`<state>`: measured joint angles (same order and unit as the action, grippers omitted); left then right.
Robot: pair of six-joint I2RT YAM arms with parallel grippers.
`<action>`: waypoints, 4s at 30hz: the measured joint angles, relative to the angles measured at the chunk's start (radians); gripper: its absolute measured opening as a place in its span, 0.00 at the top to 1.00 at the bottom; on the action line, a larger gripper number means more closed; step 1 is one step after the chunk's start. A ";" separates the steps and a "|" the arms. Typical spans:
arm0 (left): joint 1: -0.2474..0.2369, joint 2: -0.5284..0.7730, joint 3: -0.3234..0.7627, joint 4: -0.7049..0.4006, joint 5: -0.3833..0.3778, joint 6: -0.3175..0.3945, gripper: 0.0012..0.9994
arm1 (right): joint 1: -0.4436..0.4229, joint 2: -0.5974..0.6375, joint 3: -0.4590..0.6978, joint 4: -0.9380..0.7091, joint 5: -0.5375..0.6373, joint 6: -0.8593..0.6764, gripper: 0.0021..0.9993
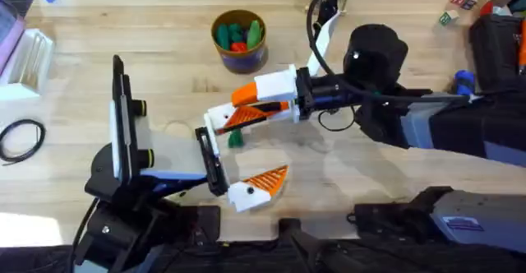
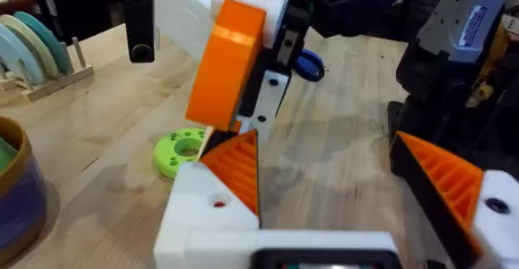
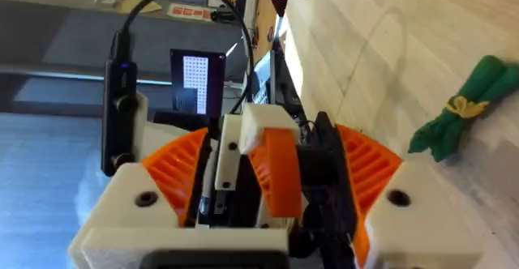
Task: Pick up the gripper from the table and insert it into the empty holder that is missing its gripper. Then pick up a screw, insert it into the mounting hole, and use the screwdriver to tighten it. Finally, clean up the table by picking up the vegetable and placing it into the bucket.
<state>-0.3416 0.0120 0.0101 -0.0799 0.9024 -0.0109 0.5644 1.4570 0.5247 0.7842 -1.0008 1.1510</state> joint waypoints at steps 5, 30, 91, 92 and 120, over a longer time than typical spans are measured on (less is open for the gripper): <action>0.000 0.000 0.000 0.000 0.000 0.000 0.01 | -0.018 0.000 0.000 -0.097 0.005 -0.051 0.15; 0.000 0.000 0.000 0.000 0.003 0.003 0.01 | -0.125 -0.289 0.293 -1.316 0.683 -0.822 0.14; 0.000 0.000 0.000 0.000 0.003 0.003 0.01 | 0.068 0.024 0.456 -1.404 1.091 -0.991 0.99; 0.000 0.000 0.000 0.000 0.003 0.003 0.01 | 0.068 0.024 0.480 -1.419 1.091 -0.995 0.99; 0.000 0.000 0.000 0.000 0.003 0.003 0.01 | 0.503 0.007 1.030 -1.756 1.090 -1.181 0.99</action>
<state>-0.3416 0.0118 0.0101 -0.0803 0.9058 -0.0078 1.0675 1.4639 1.5551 -0.9714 0.0895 -0.0302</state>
